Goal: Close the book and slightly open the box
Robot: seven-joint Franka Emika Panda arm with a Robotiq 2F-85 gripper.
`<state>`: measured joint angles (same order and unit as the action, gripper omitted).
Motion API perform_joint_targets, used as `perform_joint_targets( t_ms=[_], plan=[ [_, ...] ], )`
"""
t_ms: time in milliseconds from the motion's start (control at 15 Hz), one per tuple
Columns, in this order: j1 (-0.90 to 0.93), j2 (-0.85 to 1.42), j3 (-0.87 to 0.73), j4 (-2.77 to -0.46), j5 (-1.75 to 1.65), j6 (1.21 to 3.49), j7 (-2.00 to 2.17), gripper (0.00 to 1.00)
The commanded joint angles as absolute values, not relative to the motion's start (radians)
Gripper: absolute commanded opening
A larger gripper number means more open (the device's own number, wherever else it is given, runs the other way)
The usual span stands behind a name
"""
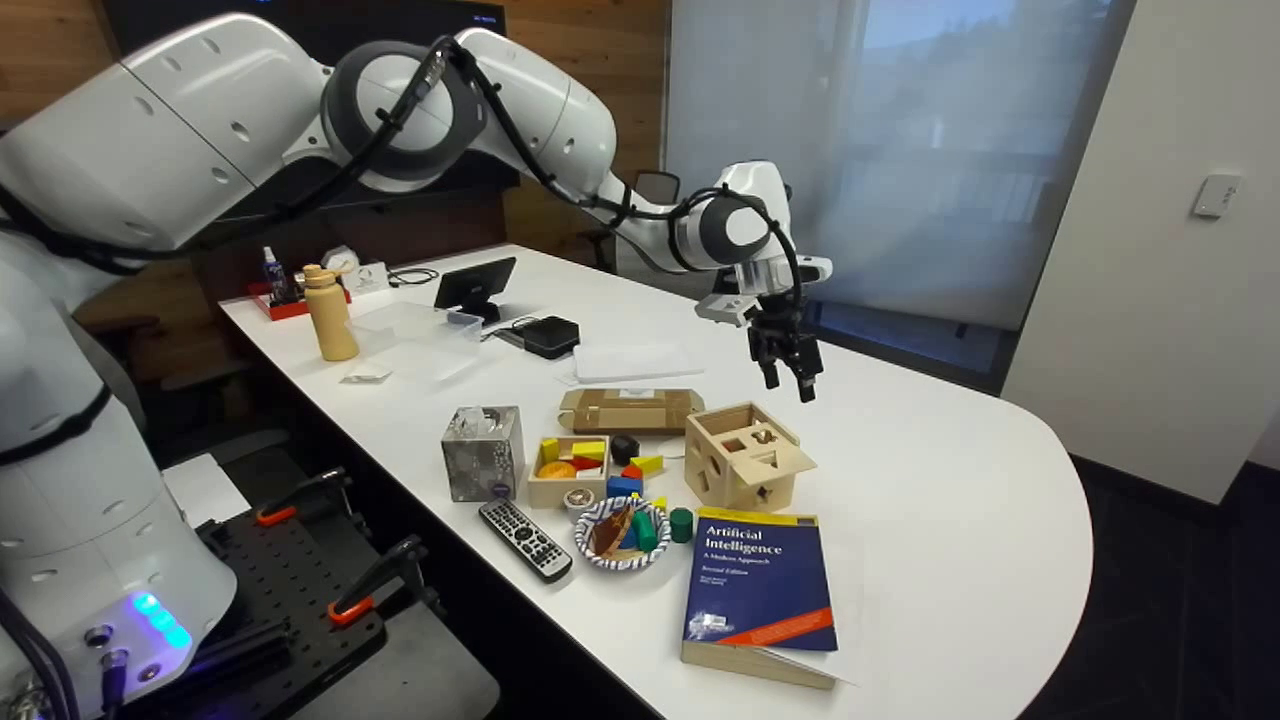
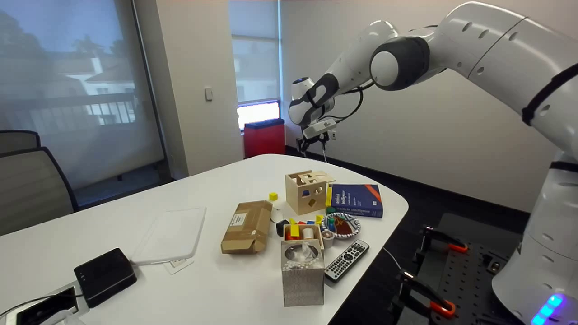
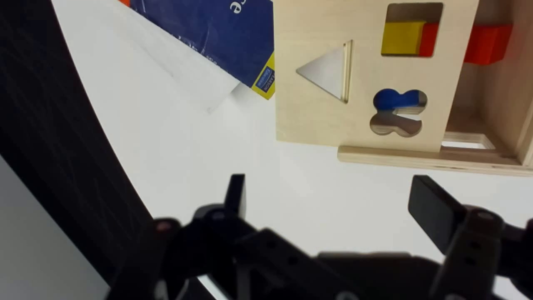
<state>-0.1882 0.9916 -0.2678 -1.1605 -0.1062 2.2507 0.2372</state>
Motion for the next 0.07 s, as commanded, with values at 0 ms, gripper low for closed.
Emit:
perform_joint_targets(
  t_ms=[0],
  plan=[
    [-0.185,0.91,-0.257,-1.256,-0.104,2.268,0.208,1.0]
  ],
)
